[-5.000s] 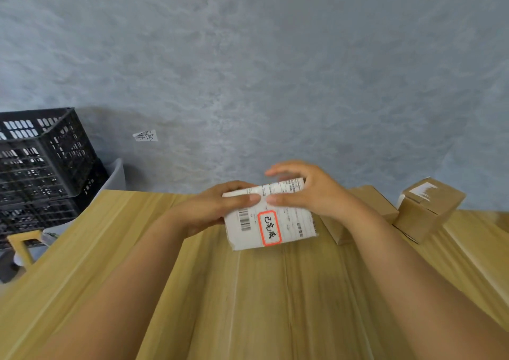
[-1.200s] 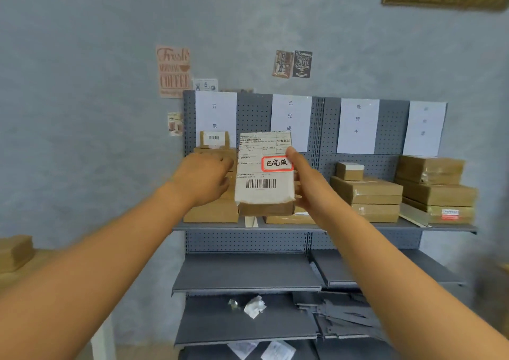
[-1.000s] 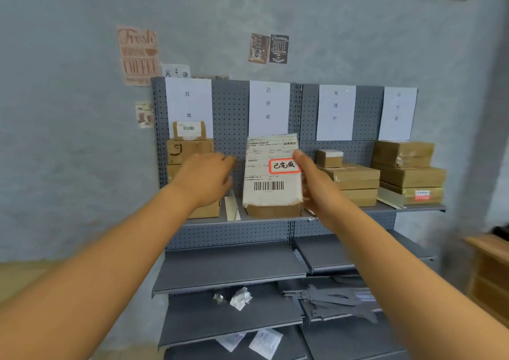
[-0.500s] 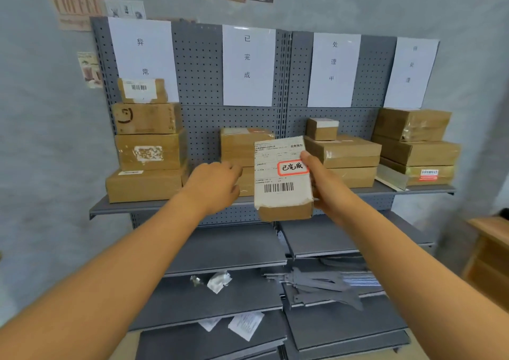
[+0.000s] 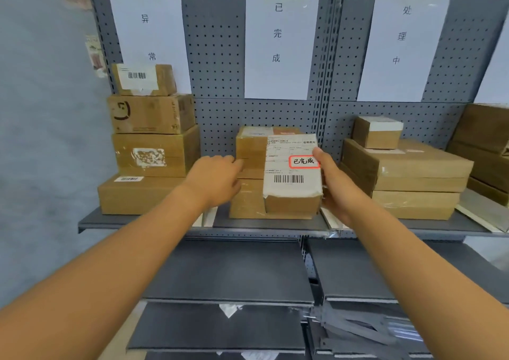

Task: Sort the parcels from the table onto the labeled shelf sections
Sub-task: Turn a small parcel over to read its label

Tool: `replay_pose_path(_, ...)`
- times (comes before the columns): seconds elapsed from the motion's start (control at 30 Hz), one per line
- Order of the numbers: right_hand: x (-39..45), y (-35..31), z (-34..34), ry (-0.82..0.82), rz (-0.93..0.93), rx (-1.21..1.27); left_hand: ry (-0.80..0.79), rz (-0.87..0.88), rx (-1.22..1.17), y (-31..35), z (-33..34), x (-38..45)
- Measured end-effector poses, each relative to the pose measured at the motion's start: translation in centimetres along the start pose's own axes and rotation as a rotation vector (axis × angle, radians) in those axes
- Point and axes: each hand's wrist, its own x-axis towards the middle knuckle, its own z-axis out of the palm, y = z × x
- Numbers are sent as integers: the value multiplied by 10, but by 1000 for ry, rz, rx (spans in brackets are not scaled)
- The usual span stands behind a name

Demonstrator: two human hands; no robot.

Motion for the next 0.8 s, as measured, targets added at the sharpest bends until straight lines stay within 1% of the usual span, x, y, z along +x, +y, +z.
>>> replay_pose_path(0.13, 73, -8, 20, -37, -34, 47, 39, -30, 4, -41, 33, 48)
replay_pose_path(0.3, 157, -32, 42, 0, -76, 79, 47, -75, 13, -96, 67, 109)
replay_pose_path(0.37, 187, -41, 45, -15, -80, 103, 55, -88, 11, -112, 77, 129)
replay_pose_path(0.53, 252, -59, 45, -50, -55, 43, 27, -104, 1, -130, 101, 165)
replay_pose_path(0.67, 284, -66, 48, -73, 97, 130, 10, -112, 14, -133, 118, 180)
replay_pose_path(0.8, 312, -66, 50, -21, 113, 35, -16, -123, 17, -136, 130, 188)
